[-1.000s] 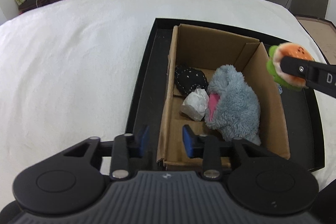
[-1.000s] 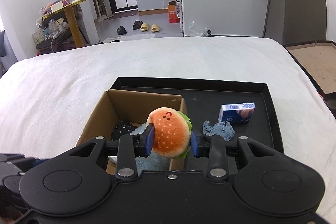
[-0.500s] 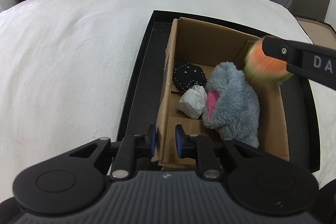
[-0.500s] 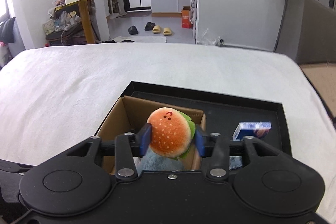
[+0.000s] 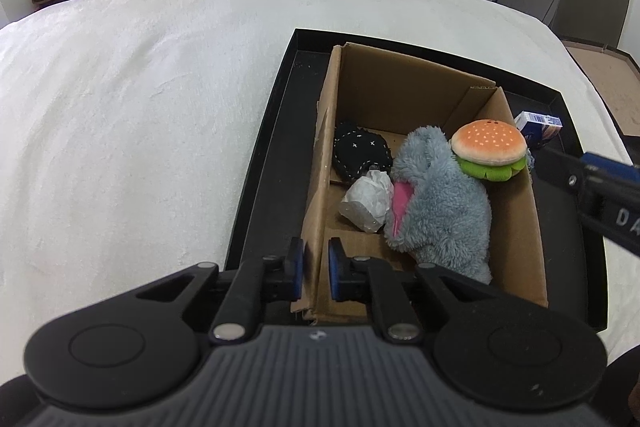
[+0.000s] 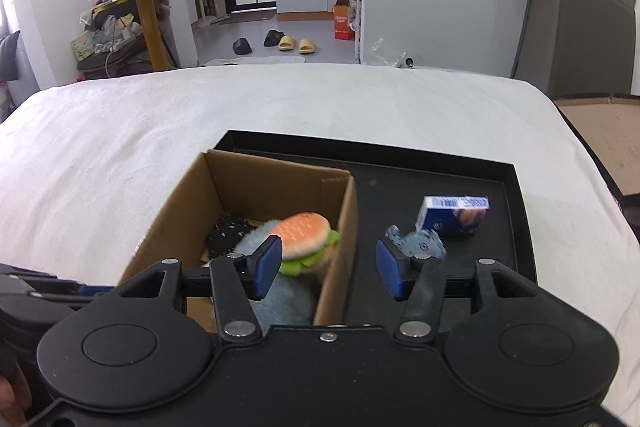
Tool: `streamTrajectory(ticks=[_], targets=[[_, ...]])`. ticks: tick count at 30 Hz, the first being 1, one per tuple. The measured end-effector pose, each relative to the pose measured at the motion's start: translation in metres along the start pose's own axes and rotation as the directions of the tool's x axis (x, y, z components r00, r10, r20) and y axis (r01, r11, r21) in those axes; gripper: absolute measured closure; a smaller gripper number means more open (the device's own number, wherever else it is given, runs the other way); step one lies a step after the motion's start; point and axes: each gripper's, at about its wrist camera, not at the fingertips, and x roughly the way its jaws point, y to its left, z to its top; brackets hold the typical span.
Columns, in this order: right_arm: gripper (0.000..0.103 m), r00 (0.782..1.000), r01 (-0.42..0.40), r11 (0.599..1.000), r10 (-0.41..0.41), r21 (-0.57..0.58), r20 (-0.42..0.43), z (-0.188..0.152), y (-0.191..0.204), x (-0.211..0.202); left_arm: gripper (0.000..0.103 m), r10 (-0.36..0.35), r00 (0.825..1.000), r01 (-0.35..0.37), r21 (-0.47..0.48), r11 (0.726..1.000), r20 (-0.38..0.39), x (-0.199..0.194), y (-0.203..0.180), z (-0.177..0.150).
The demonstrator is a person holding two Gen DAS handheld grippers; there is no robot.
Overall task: Organize soft objects
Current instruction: 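Lift the burger plush into the box with the right tool and release, then grasp the small blue denim plush with the right tool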
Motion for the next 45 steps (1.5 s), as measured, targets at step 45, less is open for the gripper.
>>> streamTrajectory(ticks=[45], targets=[[0.051,0.999,-0.034,0.973,0.033,0.228,0.006,-0.005,-0.081,0.066,0.068,0.071,0.989,-0.069,-0.019,0.997,0.128,-0.010,-0.017,0.011]])
